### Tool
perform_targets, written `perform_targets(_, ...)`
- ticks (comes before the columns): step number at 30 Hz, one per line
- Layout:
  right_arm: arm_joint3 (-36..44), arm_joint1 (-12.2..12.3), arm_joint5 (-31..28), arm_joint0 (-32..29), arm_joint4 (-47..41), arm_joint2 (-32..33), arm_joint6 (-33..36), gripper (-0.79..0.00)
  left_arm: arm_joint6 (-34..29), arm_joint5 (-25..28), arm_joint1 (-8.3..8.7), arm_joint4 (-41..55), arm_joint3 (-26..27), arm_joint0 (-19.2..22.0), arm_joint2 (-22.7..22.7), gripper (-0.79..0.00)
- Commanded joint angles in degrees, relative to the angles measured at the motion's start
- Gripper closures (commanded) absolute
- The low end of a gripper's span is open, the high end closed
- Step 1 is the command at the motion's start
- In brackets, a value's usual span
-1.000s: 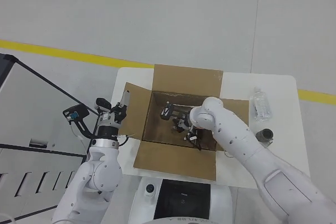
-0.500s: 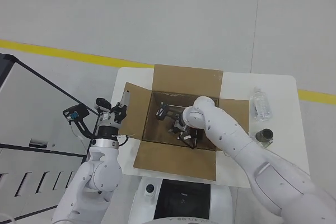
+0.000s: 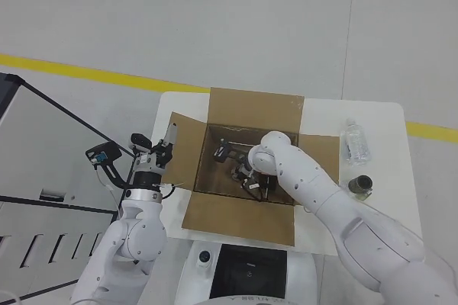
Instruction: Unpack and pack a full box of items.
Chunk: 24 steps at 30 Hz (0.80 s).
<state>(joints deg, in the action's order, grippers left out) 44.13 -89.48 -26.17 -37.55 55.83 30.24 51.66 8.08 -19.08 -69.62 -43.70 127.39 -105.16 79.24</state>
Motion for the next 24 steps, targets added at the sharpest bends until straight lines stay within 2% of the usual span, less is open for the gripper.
perform_targets(1,-0.48,-0.22,-0.01,0.08,-0.11,-0.06,-0.27,-0.354,0.00,0.01,0.00,0.00,0.00,-0.01,0.00,-0.785)
perform_targets(7,-3.35,-0.85,-1.52,0.66,-1.50,0.19,-0.87,-0.348,0.00,0.01,0.00,0.00,0.00,-0.01,0.00,-0.785)
perform_targets(11,-5.60,-1.57,-2.62,1.03,-2.49,-0.05,-1.41,-0.283,0.00,0.01,0.00,0.00,0.00,-0.01,0.00,-0.785)
perform_targets(12,-6.15,-1.78,-2.81,1.17,-2.60,-0.16,-1.61,-0.209,0.00,0.01,0.00,0.00,0.00,-0.01,0.00,-0.785)
perform_targets(13,-6.66,-1.99,-3.08,1.26,-2.82,-0.24,-1.85,-0.071,0.00,0.01,0.00,0.00,0.00,-0.01,0.00,-0.785)
perform_targets(14,-7.17,-2.19,-3.48,1.39,-3.12,-0.29,-2.09,-0.009,0.00,0.01,0.00,0.00,0.00,-0.01,0.00,-0.785)
perform_targets(24,-10.65,-3.30,-5.48,2.70,-3.92,-0.17,-5.07,0.000,0.00,0.01,0.00,0.00,0.00,-0.01,0.00,-0.785)
